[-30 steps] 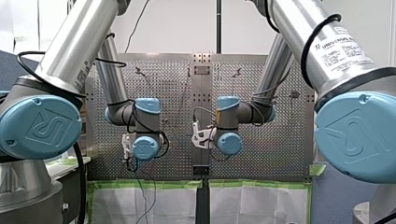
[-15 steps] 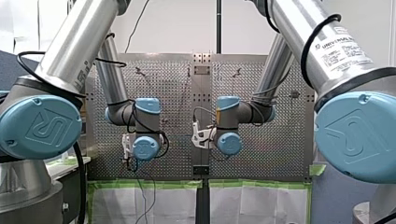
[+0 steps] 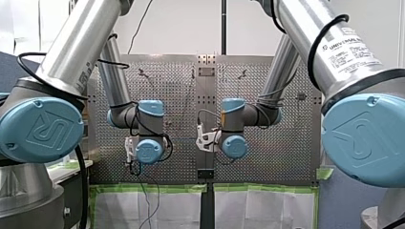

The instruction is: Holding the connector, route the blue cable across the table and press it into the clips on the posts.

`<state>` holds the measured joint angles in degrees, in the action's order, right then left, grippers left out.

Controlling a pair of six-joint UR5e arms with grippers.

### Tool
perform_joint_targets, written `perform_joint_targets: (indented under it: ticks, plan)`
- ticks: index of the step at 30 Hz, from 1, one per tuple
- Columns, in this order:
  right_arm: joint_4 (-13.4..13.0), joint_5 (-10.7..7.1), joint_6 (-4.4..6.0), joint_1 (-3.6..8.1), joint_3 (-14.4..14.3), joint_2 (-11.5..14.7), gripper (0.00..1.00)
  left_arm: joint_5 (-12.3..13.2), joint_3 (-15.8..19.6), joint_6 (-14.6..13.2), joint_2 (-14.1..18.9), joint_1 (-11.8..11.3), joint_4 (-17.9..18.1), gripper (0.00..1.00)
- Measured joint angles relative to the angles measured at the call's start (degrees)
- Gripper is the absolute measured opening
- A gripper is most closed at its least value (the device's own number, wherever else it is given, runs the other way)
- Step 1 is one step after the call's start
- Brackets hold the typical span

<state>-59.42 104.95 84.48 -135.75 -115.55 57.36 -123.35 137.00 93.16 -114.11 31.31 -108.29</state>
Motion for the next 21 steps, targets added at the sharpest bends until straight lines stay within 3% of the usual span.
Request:
perform_joint_targets:
  ticks: [7,14,21]
  plan:
    - [1.12,0.96,-0.73,0.68,1.13,-1.12,0.00,-1.91,0.15,-1.63,-1.99,0.68,-1.34,0.00]
    - [4.23,1.55,-1.04,0.94,4.56,-4.77,0.00,-2.86,0.18,-2.17,-3.77,0.78,-1.65,0.00]
    - [4.64,1.58,-1.05,0.96,5.24,-8.46,0.00,-2.90,0.17,-2.19,-3.85,0.79,-1.67,0.00]
